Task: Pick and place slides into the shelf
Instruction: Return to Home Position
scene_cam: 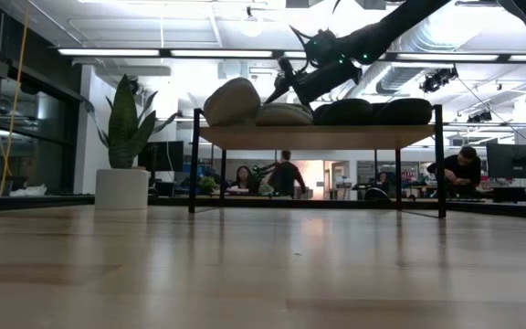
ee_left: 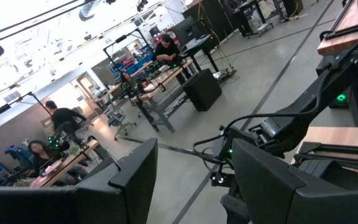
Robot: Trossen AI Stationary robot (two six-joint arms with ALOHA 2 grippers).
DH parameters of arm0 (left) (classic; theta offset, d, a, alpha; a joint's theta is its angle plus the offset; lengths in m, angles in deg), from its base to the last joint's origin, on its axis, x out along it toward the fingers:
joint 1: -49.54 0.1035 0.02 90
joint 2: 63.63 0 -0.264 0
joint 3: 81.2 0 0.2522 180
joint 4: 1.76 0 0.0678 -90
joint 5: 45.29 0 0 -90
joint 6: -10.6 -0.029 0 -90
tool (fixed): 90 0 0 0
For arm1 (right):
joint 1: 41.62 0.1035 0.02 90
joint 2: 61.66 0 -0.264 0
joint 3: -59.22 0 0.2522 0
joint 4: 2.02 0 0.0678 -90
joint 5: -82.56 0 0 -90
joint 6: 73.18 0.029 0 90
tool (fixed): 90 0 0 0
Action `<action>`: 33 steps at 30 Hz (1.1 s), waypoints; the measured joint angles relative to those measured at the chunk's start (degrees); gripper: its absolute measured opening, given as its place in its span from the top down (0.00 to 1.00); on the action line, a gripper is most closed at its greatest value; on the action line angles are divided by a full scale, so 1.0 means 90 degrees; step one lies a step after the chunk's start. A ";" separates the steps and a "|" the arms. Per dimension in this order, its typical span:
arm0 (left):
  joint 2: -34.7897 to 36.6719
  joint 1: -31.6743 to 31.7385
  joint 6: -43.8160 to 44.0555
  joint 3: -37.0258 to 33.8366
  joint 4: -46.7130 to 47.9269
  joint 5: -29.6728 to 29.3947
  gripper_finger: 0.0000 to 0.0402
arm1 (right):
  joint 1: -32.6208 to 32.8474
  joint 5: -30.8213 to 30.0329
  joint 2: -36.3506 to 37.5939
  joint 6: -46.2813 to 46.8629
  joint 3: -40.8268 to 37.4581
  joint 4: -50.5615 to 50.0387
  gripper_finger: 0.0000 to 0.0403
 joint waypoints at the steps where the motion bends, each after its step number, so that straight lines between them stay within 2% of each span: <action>1: -0.0001 0.0000 0.0000 0.0000 0.0000 0.0000 0.52 | 0.0000 0.0117 0.0000 0.0073 0.0000 0.0036 0.51; 6: 0.0000 0.0000 0.0000 0.0000 0.0003 0.0000 0.52 | 0.0189 0.0733 0.0110 0.0188 -0.0001 0.0377 0.51; 8: 0.0000 0.0000 0.0001 0.0000 0.0008 0.0000 0.52 | 0.0302 0.0751 0.0193 0.0207 -0.0002 0.0682 0.51; 15: 0.0000 0.0002 0.0002 0.0000 0.0222 0.0000 0.52 | 0.0493 0.0071 0.0681 0.0059 -0.0002 0.1301 0.51; 20: 0.0000 0.0002 0.0294 -0.0002 0.0463 0.0058 0.52 | 0.0527 0.0026 0.1078 -0.0157 -0.0002 0.1331 0.53; 22: 0.0049 0.0006 0.0707 -0.0002 0.0699 0.0505 0.52 | 0.0549 0.0013 0.1265 -0.0198 -0.0002 0.1330 0.54; 28: 0.0290 0.0429 0.2000 -0.0002 0.1282 0.2554 0.52 | 0.0676 -0.0270 0.1909 -0.0420 -0.0002 0.1348 0.61; 33: 0.0445 0.0848 0.2594 -0.0005 0.1874 0.3270 0.52 | 0.0863 -0.0589 0.2464 -0.0654 -0.0002 0.1357 0.68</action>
